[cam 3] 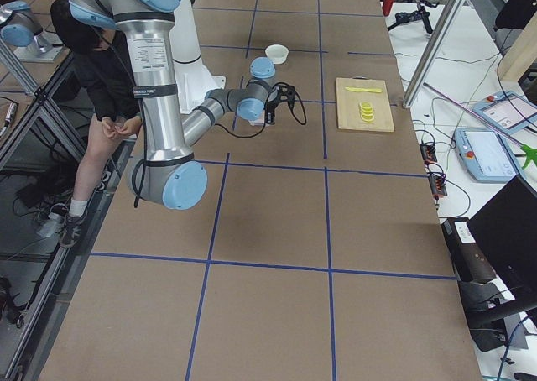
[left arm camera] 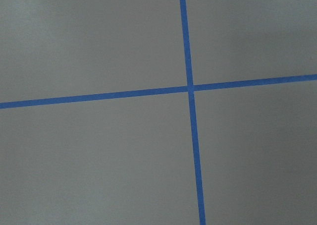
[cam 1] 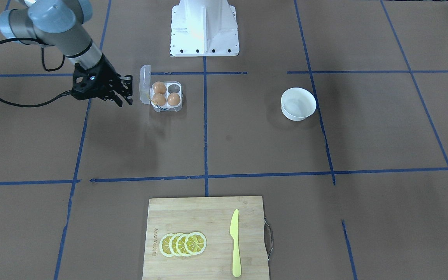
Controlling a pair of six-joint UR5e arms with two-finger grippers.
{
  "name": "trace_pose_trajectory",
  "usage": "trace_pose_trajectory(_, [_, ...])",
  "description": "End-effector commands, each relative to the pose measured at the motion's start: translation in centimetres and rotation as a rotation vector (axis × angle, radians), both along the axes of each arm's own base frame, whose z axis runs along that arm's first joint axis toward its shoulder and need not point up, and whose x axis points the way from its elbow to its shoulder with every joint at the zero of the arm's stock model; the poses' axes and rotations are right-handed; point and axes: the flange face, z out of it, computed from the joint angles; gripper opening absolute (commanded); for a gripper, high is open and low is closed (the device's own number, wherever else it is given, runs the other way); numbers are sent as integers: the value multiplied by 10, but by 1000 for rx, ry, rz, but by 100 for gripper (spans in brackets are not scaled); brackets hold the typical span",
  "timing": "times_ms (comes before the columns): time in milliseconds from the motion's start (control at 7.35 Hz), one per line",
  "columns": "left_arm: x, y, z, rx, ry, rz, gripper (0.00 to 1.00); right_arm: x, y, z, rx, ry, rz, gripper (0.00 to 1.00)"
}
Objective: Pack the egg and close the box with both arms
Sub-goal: 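Reach the right gripper toward the open lid of the egg carton, then push the carton lid down over the eggs with the right gripper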
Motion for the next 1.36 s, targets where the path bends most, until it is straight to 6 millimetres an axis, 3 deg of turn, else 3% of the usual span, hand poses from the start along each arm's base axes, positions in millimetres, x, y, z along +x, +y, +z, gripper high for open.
trace_pose_trajectory(0, [0, -2, -2, 4, -2, 0, 100, -37, 10, -56, -40, 7, 24, 40])
trace_pose_trajectory(272, [-1, -2, -6, 11, -2, -2, 100, -30, 6, -59, -52, 29, 30, 40])
trace_pose_trajectory(544, [-1, -2, -7, 12, -8, -2, 100, 22, -28, -54, -69, 133, 15, 41])
trace_pose_trajectory(680, [-2, -2, -9, 20, -11, 1, 100, 48, -43, -39, 3, 193, -25, 41])
trace_pose_trajectory(816, [-2, -2, -12, 27, -11, 1, 100, 73, -46, -8, 47, 247, -62, 40])
trace_pose_trajectory(952, [-1, -3, -13, 28, -11, 2, 100, 116, -60, 20, 61, 289, -50, 20])
trace_pose_trajectory(1088, [-1, -3, -14, 30, -7, 1, 100, 153, -70, 45, 26, 300, -37, 9])
trace_pose_trajectory(1224, [-1, 1, -15, 32, -7, 1, 100, 204, -84, 82, 62, 344, -79, 12])
